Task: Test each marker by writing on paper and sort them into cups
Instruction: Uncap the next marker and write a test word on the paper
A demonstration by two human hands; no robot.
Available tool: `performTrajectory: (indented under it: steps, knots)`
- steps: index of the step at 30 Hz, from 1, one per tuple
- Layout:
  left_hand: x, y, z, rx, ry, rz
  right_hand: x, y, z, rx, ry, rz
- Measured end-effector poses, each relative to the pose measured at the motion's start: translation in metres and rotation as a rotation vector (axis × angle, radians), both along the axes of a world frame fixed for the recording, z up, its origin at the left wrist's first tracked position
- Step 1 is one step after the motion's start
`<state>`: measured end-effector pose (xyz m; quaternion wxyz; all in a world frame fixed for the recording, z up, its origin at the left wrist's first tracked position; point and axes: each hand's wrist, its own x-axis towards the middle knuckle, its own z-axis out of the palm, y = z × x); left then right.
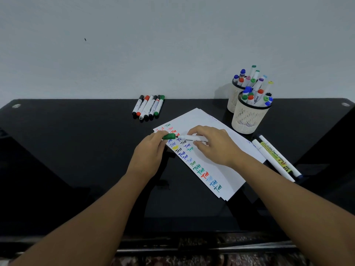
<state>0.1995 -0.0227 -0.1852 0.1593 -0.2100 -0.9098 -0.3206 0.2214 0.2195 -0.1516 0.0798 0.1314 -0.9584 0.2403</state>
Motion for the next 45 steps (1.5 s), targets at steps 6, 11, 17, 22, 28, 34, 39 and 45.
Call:
performTrajectory:
  steps: [6,11,17,22,28,34,39,45]
  knots:
    - [0.004,0.002,0.002,-0.031,0.031,-0.055,-0.002,-0.010,-0.003,0.003,-0.016,0.038]
    - [0.006,0.001,0.002,-0.030,0.063,-0.053,-0.004,-0.021,0.004,0.172,0.051,0.083]
    - [0.007,0.001,0.003,0.000,-0.011,-0.076,-0.001,-0.022,0.015,0.199,-0.070,0.190]
    - [0.005,0.000,0.001,0.027,-0.054,-0.081,-0.001,-0.027,0.012,0.183,-0.101,0.238]
    - [-0.005,-0.001,-0.010,-0.073,-0.005,0.037,-0.005,-0.019,0.007,0.122,-0.108,0.160]
    - [-0.006,0.001,-0.011,-0.071,0.023,0.048,-0.006,-0.020,0.006,0.093,-0.075,0.152]
    - [-0.006,0.001,-0.012,-0.059,0.012,0.050,-0.003,-0.019,0.008,0.066,-0.056,0.117]
    - [-0.007,0.001,-0.012,-0.057,0.000,0.054,-0.004,-0.018,0.009,0.018,-0.121,0.116]
